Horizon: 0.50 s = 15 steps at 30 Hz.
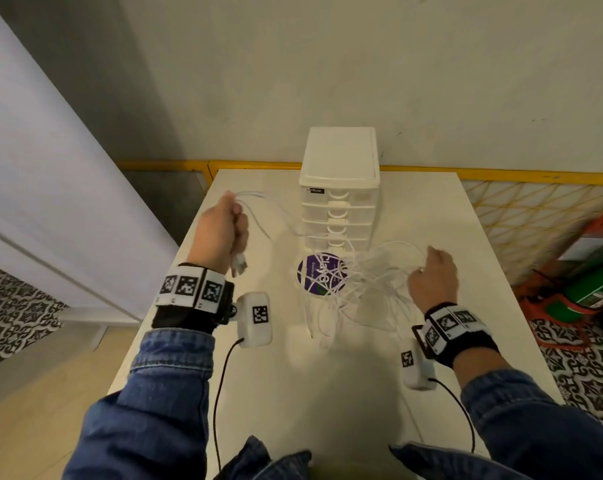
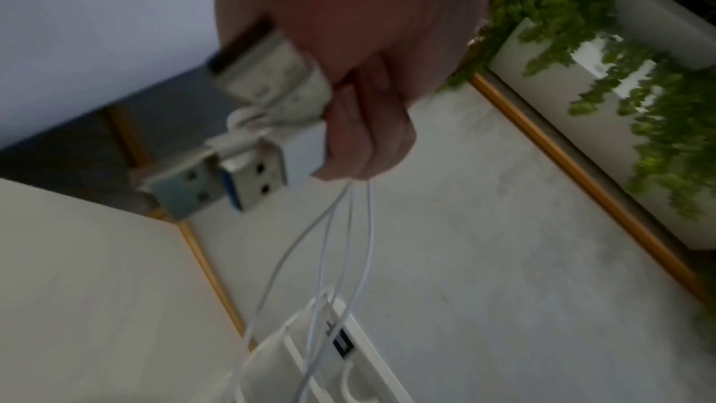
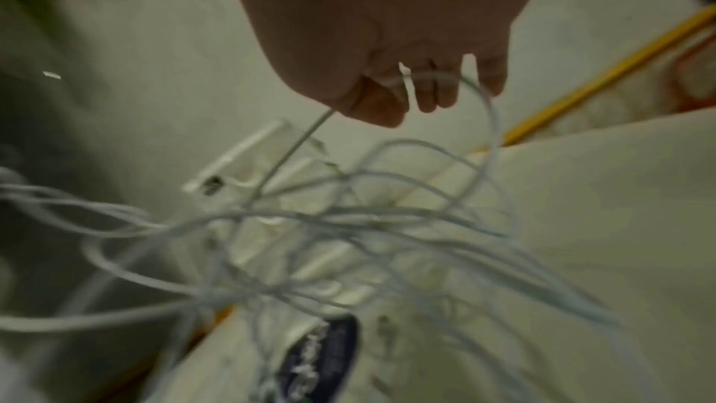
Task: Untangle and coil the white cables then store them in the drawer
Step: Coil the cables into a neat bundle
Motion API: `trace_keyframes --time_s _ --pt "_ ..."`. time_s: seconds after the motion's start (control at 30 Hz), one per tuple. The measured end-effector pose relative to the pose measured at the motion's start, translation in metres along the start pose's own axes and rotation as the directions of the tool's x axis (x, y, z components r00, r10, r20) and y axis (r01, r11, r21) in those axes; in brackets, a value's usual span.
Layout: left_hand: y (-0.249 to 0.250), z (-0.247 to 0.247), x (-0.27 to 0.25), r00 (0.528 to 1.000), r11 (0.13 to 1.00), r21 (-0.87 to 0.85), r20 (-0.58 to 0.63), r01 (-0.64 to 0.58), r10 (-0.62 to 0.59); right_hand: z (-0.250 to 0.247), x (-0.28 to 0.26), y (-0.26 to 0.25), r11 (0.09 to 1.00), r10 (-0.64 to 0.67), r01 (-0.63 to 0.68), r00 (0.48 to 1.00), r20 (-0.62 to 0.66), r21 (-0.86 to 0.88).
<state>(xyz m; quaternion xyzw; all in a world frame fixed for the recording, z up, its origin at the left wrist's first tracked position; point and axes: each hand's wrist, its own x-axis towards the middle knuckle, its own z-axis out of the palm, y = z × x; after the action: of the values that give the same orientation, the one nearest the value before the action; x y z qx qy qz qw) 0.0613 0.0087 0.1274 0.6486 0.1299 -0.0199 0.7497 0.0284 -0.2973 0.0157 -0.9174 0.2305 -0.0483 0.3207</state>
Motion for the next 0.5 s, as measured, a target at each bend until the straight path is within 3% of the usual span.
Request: trace_keyframes --time_s 0.07,0.17,0.27,0.37,0.43,0.5 --pt "0.0 0.017 -0.009 0.989 0.996 0.082 0.145 0.022 -0.033 -0.004 -0.008 -0.034 0.955 -0.273 0.269 0.962 0.019 0.129" --pt "0.002 0.036 -0.021 0.941 0.988 0.155 0.332 0.018 -0.069 -0.007 -0.021 -0.081 0.819 -0.557 0.516 0.821 0.128 0.251" --pt "0.006 0.048 -0.031 0.865 0.979 0.205 0.493 -0.006 -0.098 -0.004 -0.028 -0.112 0.684 -0.665 0.548 0.739 0.103 0.481" --pt "0.012 0.054 -0.04 0.789 0.985 0.17 0.609 -0.029 -0.081 0.002 -0.03 -0.127 0.576 -0.713 0.581 0.701 0.006 0.575" --pt "0.016 0.054 -0.043 0.754 0.992 0.119 0.655 -0.036 -0.052 0.008 -0.03 -0.131 0.536 -0.73 0.635 0.68 -0.073 0.556" --pt "0.02 0.052 -0.045 0.723 0.999 0.036 0.691 -0.014 -0.015 0.015 -0.027 -0.13 0.554 -0.718 0.614 0.694 -0.051 0.562"
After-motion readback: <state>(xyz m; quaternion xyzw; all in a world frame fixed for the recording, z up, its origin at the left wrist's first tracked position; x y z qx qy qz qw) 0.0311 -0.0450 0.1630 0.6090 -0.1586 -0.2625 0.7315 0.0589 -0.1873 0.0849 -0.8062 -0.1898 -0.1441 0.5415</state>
